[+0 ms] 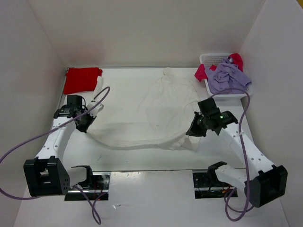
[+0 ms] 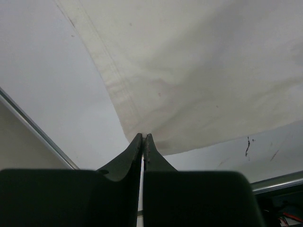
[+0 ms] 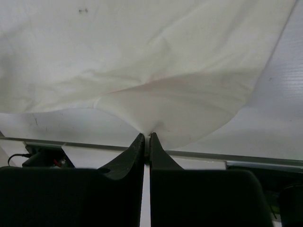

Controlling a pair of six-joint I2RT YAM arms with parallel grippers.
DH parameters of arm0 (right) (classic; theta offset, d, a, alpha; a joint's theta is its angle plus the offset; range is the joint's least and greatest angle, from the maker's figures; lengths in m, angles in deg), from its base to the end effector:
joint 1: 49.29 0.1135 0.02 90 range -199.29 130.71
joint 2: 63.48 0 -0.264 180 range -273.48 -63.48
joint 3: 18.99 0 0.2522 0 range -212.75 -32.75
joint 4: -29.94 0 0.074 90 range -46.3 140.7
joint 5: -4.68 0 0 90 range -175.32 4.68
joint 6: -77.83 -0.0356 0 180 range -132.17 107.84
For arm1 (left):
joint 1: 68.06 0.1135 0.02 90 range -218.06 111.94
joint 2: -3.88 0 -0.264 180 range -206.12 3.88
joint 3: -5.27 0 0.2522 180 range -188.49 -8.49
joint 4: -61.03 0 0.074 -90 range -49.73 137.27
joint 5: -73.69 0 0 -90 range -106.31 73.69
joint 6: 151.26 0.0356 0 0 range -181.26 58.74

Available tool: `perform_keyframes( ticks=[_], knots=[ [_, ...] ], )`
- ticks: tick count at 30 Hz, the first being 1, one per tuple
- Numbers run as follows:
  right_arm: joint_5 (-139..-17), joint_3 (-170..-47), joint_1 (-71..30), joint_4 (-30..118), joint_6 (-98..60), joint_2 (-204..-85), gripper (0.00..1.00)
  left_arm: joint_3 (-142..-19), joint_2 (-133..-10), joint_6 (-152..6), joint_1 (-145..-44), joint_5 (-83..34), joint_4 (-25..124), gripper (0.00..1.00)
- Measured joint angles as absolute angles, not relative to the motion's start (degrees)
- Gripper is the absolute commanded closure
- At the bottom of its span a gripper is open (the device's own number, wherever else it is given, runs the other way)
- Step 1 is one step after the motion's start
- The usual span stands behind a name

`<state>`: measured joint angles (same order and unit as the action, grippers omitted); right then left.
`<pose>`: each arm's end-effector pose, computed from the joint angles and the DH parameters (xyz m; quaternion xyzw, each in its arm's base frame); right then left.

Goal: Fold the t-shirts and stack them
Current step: Flatten out the tshirt, then fold the flattened tshirt in 1/3 of the way

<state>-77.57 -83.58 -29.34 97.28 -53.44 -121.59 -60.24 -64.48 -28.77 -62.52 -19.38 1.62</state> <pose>0.1716 0.0674 0.2707 0.1619 0.9521 0.1841 0.1827 0.2247 0.0199 0.2494 0.2324 0.9423 0.0535 0.2350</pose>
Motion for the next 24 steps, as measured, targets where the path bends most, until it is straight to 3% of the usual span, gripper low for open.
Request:
perform_keyframes(
  ticks=[5, 14, 24],
  knots=[
    [-78.5, -91.5, -32.4, 95.8, -50.1, -133.4, 1.0, -61.7, -66.3, -31.1, -62.4, -17.6, 2.9, 1.0],
    [-79.4, -109.2, -38.8, 89.8, -39.8, -155.7, 1.0, -74.6, -81.0, -38.4, -62.1, -17.8, 9.3, 1.0],
    [-79.9, -122.9, -40.3, 88.2, -33.6, -170.8, 1.0, -81.4, -91.1, -42.0, -62.1, -18.0, 13.0, 1.0]
  ],
)
